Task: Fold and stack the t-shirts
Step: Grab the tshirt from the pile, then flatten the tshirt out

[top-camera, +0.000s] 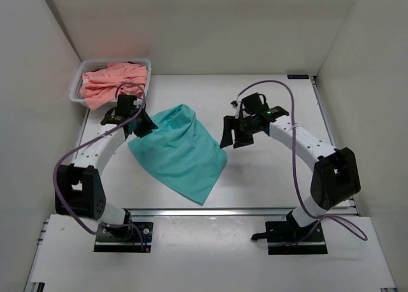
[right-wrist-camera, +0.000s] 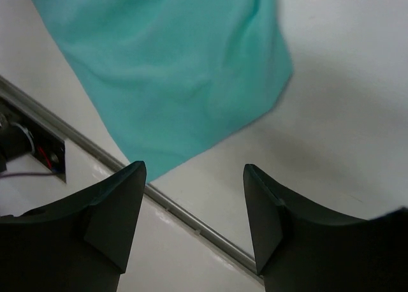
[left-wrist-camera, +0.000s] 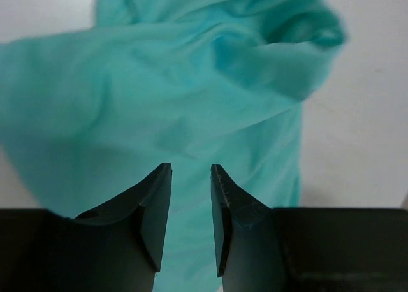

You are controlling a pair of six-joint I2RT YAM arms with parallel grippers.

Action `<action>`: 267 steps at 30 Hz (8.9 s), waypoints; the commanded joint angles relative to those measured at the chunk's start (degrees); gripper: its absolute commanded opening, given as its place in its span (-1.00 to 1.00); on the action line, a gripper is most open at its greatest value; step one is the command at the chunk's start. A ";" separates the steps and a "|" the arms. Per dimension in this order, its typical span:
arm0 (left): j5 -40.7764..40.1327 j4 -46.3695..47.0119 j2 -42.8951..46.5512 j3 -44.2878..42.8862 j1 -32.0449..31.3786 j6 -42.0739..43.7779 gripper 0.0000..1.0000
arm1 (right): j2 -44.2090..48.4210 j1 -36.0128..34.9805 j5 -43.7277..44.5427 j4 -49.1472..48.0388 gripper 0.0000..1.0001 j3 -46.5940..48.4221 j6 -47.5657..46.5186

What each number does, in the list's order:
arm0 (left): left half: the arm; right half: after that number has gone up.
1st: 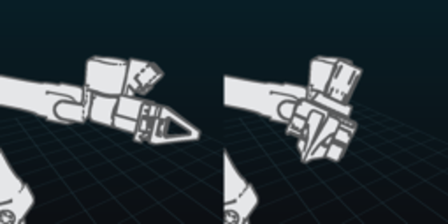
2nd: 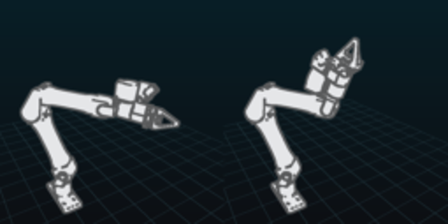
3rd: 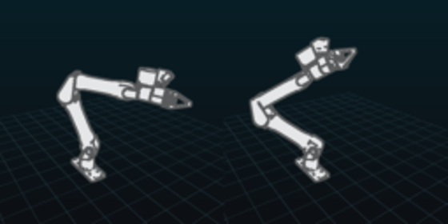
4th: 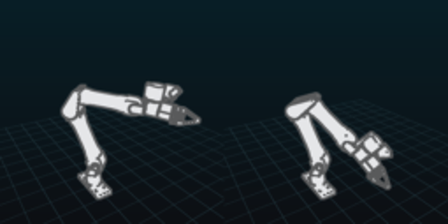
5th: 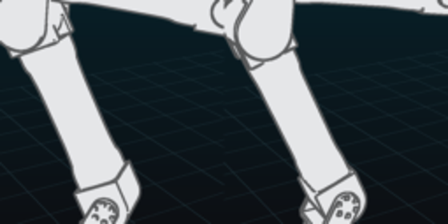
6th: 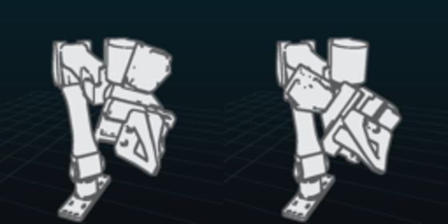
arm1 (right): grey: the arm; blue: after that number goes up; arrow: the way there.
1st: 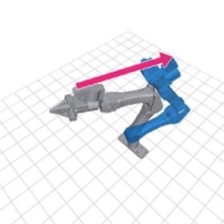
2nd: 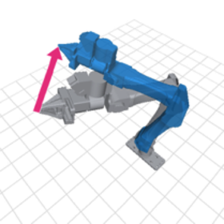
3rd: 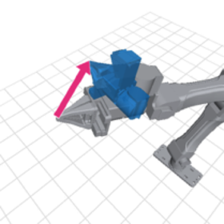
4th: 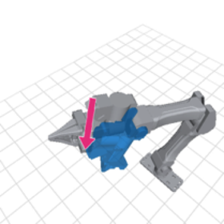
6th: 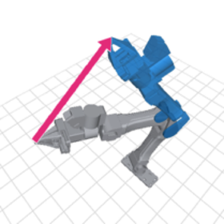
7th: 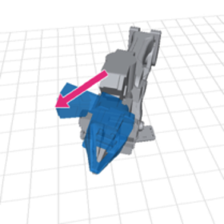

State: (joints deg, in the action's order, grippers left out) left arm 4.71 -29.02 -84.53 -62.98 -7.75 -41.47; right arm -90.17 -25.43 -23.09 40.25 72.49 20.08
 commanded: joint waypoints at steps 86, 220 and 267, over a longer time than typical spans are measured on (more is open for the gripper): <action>21.11 11.09 -10.65 -68.25 8.90 -14.16 -1.00 | 9.06 6.92 2.10 4.48 -1.00 46.01 -8.48; 6.46 -14.50 19.42 31.43 -16.07 -14.16 -0.17 | 0.00 24.03 23.00 -3.60 0.41 -15.54 -1.36; -4.97 -24.79 9.83 -26.38 -6.33 -1.06 -1.00 | 23.45 16.39 24.74 -4.28 -1.00 16.45 -7.85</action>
State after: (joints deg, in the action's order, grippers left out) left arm 1.85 -54.83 -75.18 -85.47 -16.86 -43.42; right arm -71.94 -5.06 -4.82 41.28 84.79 15.88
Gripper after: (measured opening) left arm 0.035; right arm 0.001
